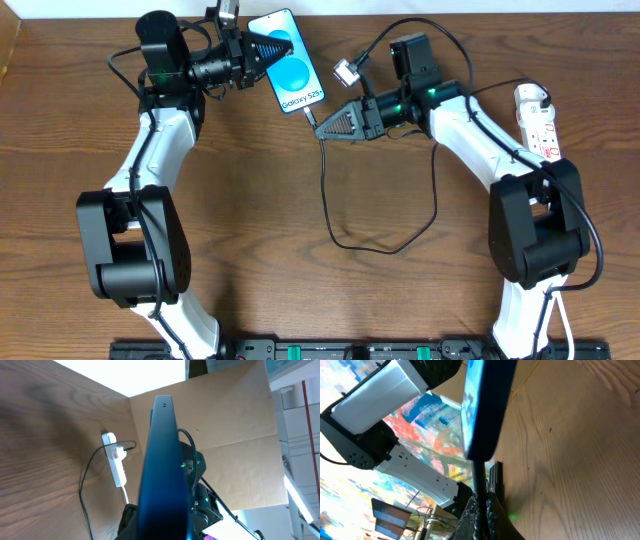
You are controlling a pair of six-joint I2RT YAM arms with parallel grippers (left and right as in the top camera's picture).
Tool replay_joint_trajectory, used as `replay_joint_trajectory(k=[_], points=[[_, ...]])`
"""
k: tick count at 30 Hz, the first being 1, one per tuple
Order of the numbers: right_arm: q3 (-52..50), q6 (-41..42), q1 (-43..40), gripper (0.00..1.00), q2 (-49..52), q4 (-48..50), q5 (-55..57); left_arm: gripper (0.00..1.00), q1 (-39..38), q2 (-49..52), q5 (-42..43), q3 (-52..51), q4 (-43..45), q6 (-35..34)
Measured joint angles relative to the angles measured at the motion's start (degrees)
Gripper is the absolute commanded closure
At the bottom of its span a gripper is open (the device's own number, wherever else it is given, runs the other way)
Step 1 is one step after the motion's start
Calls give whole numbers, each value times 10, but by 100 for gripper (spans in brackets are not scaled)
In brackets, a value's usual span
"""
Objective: Plug charger to phone and switch on socket
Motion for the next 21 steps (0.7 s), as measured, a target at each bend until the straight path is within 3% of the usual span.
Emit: replay_joint_trajectory(k=[21], points=[[0,19,-1,99,0,-5,-5,92,-4,0,-12,0,0,6]])
